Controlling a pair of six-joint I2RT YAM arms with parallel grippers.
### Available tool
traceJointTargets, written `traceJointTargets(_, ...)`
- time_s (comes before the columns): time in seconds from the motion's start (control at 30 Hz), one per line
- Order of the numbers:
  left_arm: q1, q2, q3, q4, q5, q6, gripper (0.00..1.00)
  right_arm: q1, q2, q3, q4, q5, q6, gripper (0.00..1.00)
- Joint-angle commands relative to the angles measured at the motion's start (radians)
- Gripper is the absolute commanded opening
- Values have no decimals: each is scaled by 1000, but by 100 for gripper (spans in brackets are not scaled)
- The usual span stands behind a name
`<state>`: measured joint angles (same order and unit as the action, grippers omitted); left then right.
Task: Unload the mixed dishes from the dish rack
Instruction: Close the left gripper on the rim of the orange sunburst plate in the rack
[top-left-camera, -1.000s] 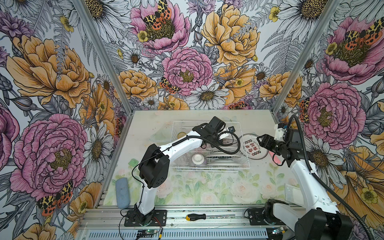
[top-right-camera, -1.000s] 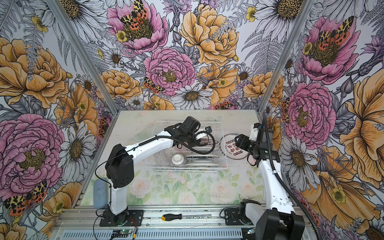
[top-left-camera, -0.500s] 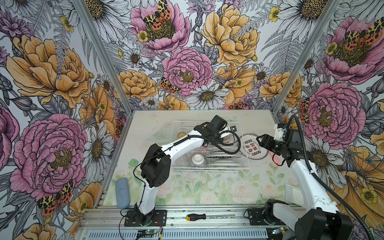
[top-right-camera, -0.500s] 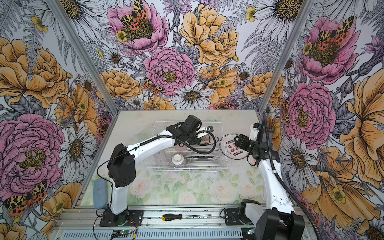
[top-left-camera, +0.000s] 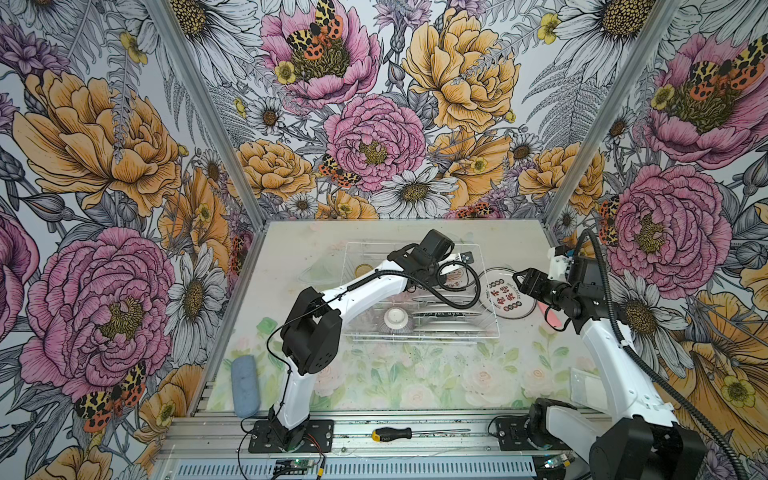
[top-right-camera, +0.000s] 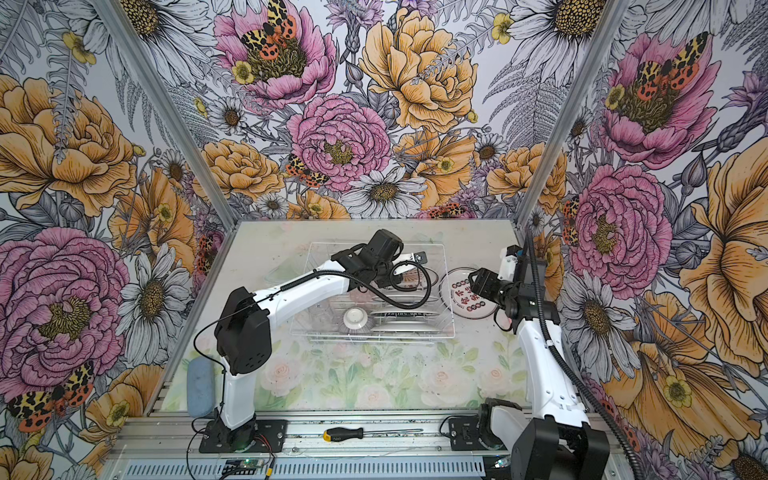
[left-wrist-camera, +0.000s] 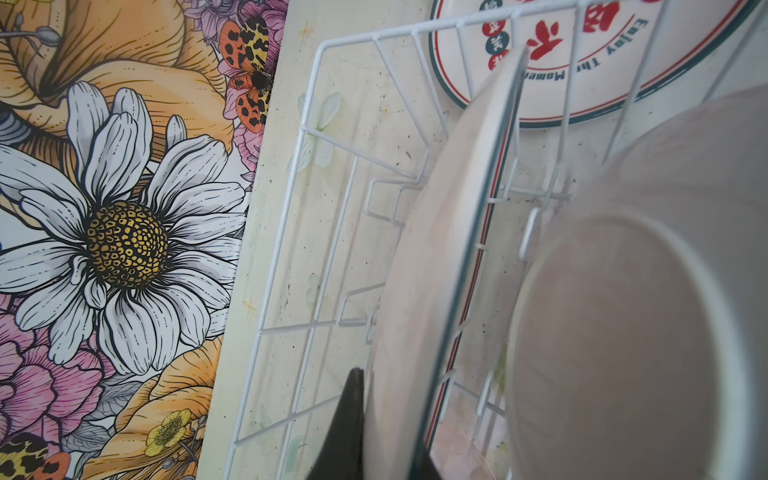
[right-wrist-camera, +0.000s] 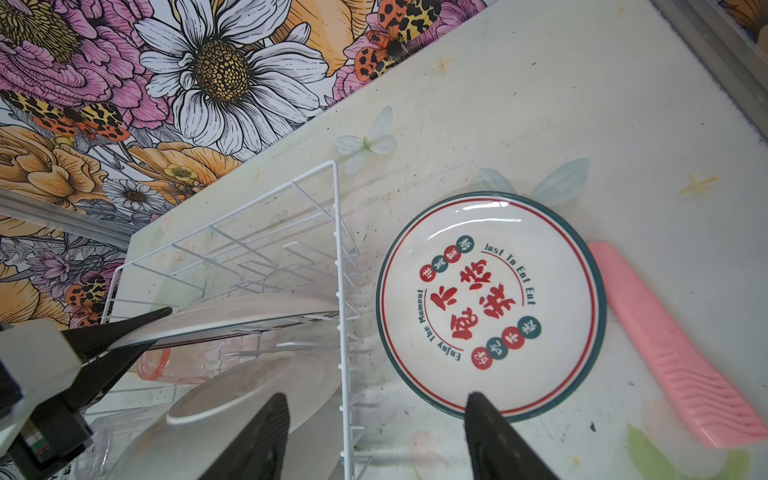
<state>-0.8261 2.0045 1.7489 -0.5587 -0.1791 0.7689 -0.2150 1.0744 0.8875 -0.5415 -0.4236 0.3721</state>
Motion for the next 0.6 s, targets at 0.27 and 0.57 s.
traceJointTargets(0.27,34,-119,-94,139,8,-107,0,8,-15,11,20,-22,-5,68)
traceJointTargets(0.57,101,-249,-128,174,64,-221,0,15,-21,10,23,-41,-6,67)
